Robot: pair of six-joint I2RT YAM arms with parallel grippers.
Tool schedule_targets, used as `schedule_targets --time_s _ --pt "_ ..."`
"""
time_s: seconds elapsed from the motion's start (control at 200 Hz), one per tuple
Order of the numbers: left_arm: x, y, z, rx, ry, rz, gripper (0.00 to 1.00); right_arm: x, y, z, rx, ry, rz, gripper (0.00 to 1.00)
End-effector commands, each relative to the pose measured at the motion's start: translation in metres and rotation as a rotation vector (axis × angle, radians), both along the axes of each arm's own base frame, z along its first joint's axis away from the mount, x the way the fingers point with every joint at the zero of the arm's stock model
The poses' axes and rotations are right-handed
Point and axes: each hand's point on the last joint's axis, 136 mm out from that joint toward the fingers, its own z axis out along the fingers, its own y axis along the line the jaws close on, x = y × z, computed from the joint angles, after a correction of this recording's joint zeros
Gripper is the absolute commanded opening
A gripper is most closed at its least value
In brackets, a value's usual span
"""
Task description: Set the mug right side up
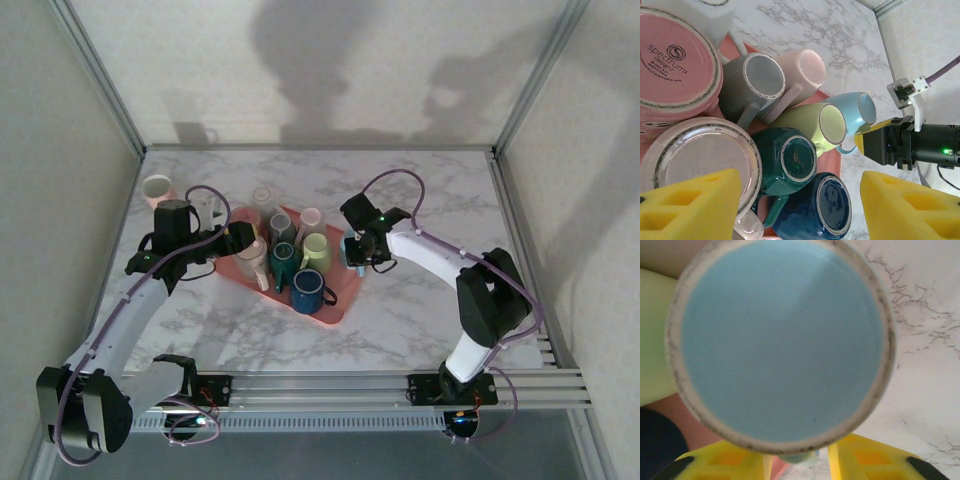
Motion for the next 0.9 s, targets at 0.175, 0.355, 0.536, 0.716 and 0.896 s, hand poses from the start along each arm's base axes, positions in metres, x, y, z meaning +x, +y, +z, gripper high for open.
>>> schedule_targets --time_s 0.175,0.355,0.536,0.716,0.896 --pt "0.002 -0.008 0.011 -0.003 -0.037 -0.044 0.64 0.011 0.002 -0.005 -0.064 -0.039 0.057 0.29" --pt "0.001 -0.008 0.012 0.000 -0.031 -0.046 0.64 0.012 0.003 -0.005 -0.074 -0.046 0.077 0.19" --pt "0.001 -0.009 0.016 -0.001 -0.034 -0.044 0.64 0.011 0.000 0.004 -0.074 -0.076 0.099 0.03" --pt "0.002 -0.010 0.022 -0.007 -0.044 -0.045 0.64 0.010 0.000 0.024 -0.042 -0.129 0.110 0.00" --pt "0.002 -0.015 0.035 -0.083 -0.069 -0.032 0.64 0.004 0.004 0.054 0.043 -0.166 0.104 0.00"
